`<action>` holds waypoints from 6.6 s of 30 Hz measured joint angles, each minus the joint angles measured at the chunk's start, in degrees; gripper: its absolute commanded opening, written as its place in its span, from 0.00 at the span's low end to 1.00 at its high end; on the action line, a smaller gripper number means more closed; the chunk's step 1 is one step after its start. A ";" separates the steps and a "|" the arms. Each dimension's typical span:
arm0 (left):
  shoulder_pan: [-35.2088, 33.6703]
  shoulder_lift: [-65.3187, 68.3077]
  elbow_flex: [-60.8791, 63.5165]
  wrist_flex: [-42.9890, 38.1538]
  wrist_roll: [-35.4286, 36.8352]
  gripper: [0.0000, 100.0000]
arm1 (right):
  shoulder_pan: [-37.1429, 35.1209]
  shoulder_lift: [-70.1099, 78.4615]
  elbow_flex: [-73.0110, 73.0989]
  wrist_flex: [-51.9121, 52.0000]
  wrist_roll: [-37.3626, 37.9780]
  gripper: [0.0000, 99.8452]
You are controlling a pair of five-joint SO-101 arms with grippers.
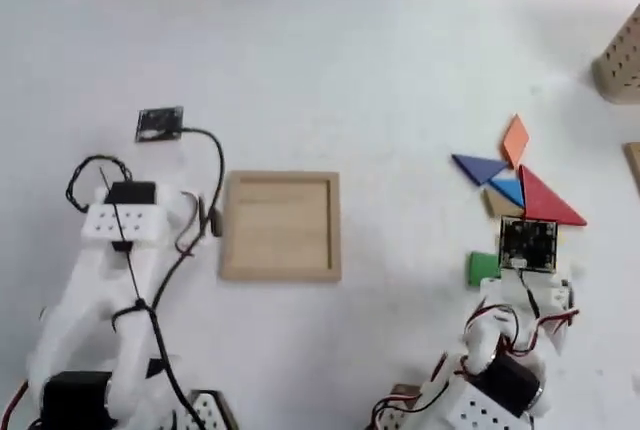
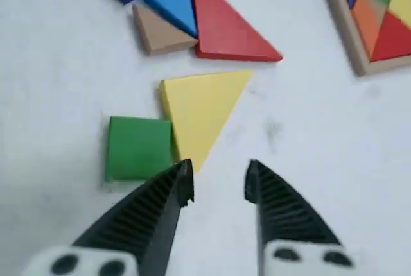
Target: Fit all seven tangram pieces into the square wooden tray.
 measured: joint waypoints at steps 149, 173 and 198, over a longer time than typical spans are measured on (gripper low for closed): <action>-0.09 -0.44 4.75 -10.90 -4.22 0.22 | 28.75 115.08 -67.60 6.33 66.02 0.25; -0.09 -0.44 4.75 -10.90 -4.22 0.22 | 27.16 115.52 -64.00 -13.63 58.46 0.25; -0.09 -0.44 4.75 -10.90 -4.22 0.22 | 26.29 122.99 -67.78 7.21 71.65 0.25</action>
